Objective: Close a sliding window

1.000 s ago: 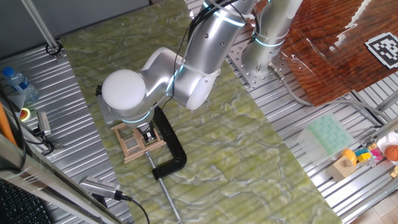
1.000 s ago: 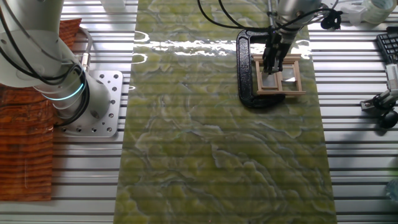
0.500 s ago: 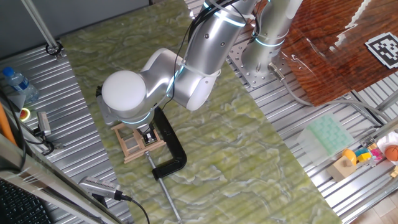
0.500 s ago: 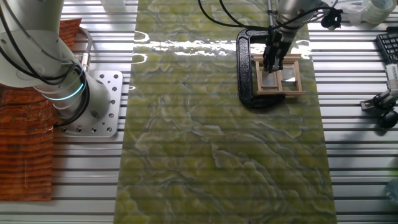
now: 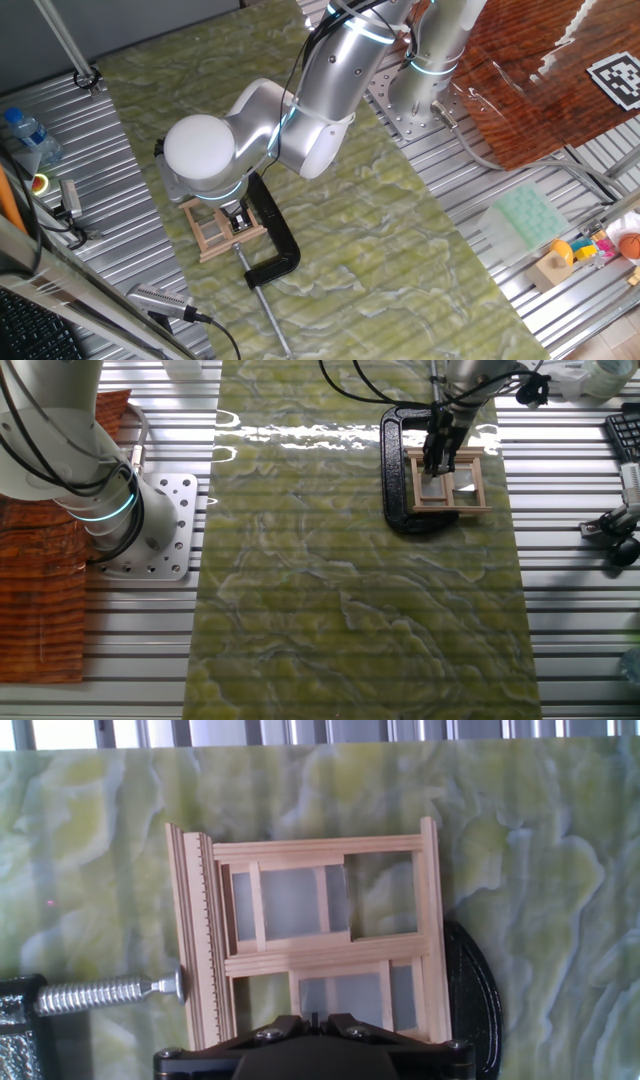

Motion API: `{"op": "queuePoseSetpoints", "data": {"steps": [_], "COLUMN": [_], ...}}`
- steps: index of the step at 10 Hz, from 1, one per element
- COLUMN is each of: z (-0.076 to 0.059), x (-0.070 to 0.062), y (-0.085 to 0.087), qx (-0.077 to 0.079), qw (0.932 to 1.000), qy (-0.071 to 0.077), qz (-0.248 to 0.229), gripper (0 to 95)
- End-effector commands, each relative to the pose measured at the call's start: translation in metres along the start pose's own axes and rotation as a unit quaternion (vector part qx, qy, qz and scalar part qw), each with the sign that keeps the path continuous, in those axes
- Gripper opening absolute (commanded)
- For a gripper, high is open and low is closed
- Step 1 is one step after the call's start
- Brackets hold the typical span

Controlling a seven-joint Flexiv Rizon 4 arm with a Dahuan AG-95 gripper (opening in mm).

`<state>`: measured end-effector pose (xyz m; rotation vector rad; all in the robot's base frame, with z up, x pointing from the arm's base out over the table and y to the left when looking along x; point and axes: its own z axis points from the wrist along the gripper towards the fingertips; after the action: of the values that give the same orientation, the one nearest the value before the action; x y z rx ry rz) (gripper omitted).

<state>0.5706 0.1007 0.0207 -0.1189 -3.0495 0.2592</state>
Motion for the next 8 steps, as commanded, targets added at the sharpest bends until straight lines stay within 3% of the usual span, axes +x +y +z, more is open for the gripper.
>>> {"op": "queuePoseSetpoints", "data": {"steps": [1, 8], "z": [-0.0002, -0.0007], "x": [-0.0001, 0.0003], "y": [0.0001, 0.002], "qx": [0.0, -0.001], "qw": [1.0, 1.0], "qy": [0.0, 0.0], "qz": [0.0, 0.001], "gripper": [0.0, 0.0]}}
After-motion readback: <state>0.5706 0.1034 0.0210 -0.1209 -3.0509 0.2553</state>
